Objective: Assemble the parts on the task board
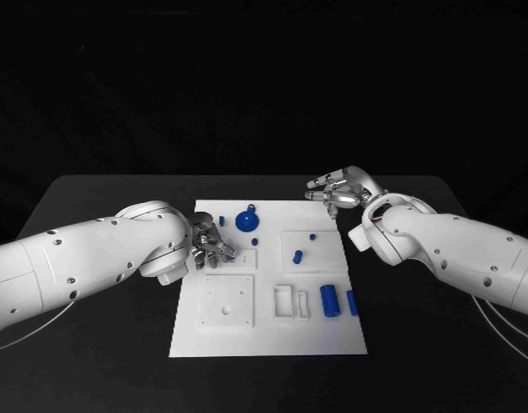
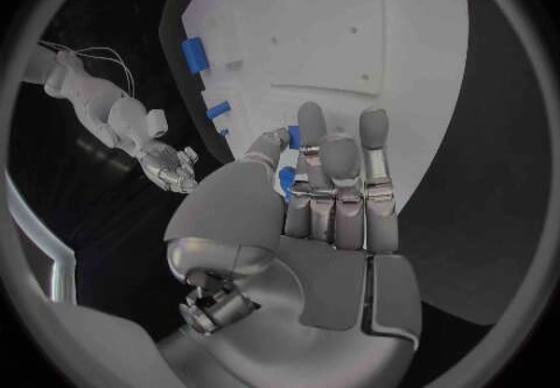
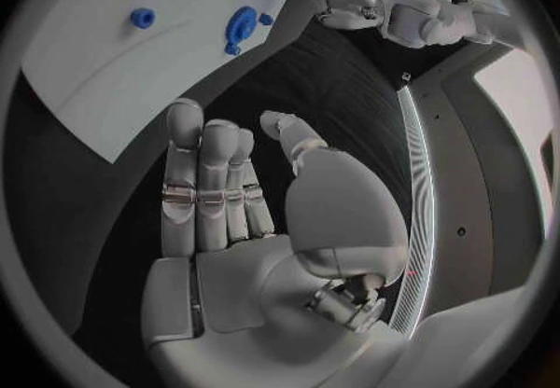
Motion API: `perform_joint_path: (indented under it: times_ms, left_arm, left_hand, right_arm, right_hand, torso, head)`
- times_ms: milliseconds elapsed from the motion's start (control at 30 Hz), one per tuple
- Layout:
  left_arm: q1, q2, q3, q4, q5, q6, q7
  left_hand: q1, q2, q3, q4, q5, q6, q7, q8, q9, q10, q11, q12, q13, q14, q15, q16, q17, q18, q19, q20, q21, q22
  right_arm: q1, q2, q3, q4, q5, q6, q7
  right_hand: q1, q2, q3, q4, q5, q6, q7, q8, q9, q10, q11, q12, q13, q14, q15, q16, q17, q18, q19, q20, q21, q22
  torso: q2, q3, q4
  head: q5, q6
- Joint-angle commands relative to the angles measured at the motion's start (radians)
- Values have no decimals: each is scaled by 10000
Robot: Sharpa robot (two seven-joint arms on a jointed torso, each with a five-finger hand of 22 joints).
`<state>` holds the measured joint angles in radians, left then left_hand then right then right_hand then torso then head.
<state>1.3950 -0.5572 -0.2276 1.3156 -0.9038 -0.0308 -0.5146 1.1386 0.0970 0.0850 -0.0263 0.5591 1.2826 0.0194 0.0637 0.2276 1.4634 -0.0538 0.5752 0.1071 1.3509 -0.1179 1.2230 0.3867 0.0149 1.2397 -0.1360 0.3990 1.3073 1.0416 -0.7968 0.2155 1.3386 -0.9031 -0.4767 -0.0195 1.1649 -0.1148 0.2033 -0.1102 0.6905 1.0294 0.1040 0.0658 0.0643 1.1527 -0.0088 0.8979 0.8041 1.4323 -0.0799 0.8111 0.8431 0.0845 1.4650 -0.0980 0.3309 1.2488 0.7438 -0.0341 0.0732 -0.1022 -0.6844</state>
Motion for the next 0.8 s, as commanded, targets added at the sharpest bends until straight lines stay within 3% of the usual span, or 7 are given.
perform_joint_path:
  times_ms: [33,233,400,567,700,800]
  left_arm:
    - [38,-14,51,73,60,53,87]
    - [76,-68,169,79,184,426,107]
    - [141,-80,272,-49,427,994,157]
    - [306,65,331,-440,720,2140,153]
    - [412,280,344,-812,774,2993,61]
    - [474,490,349,-1154,790,3596,-60]
  left_hand:
    - [-2,-33,1771,-1824,33,91,-26,25,-1,515,-71,41,-11,33,4,40,16,-29,-73,10,36,221]
    - [43,-19,1780,-1866,47,99,-26,29,22,514,-77,26,-24,23,11,36,21,-25,-100,15,56,222]
    - [68,40,1752,-1917,46,42,-23,26,357,509,-77,-14,-51,-7,14,13,42,-22,-193,16,149,216]
    - [87,92,1762,-2009,82,-64,-23,26,956,506,-77,-86,-63,-48,15,-15,57,-22,-277,13,236,218]
    - [66,97,1813,-2137,284,-85,-32,33,1310,505,-91,-118,-61,-82,11,5,77,-17,-334,3,325,224]
    - [-30,49,1879,-2243,675,-64,-55,30,1592,502,-111,-97,-49,-88,9,38,97,-4,-372,-5,402,230]
  right_arm:
    - [-8,11,5,-3,13,139,69]
    - [-9,13,5,-5,18,140,72]
    - [-10,14,5,-1,21,136,73]
    - [-10,30,5,-5,23,133,71]
    - [-10,54,4,-16,24,130,69]
    - [-10,78,4,-29,25,127,66]
  right_hand:
    - [-95,4,35,37,57,18,30,-38,-15,-48,-27,26,9,42,-12,-33,9,192,407,-12,52,-16]
    - [-95,4,35,37,57,18,30,-38,-15,-48,-27,26,9,42,-12,-33,9,192,407,-12,52,-16]
    - [-95,4,35,37,57,18,30,-38,-15,-48,-27,26,9,42,-12,-33,9,192,407,-12,52,-16]
    - [-95,4,35,37,57,18,30,-38,-15,-48,-27,26,9,42,-12,-33,9,192,407,-12,52,-16]
    - [-95,4,35,37,57,18,30,-38,-15,-48,-27,26,9,42,-12,-33,9,192,407,-12,52,-16]
    - [-95,4,35,37,57,18,30,-38,-15,-48,-27,26,9,42,-12,-33,9,192,407,-12,52,-16]
  torso:
    - [12,4,-4]
    - [12,2,-14]
    - [24,10,-22]
    - [33,10,-36]
    - [37,7,-46]
    - [38,5,-41]
  head:
    - [4,7]
    - [9,6]
    - [8,7]
    - [21,2]
    - [37,-35]
    - [52,-49]
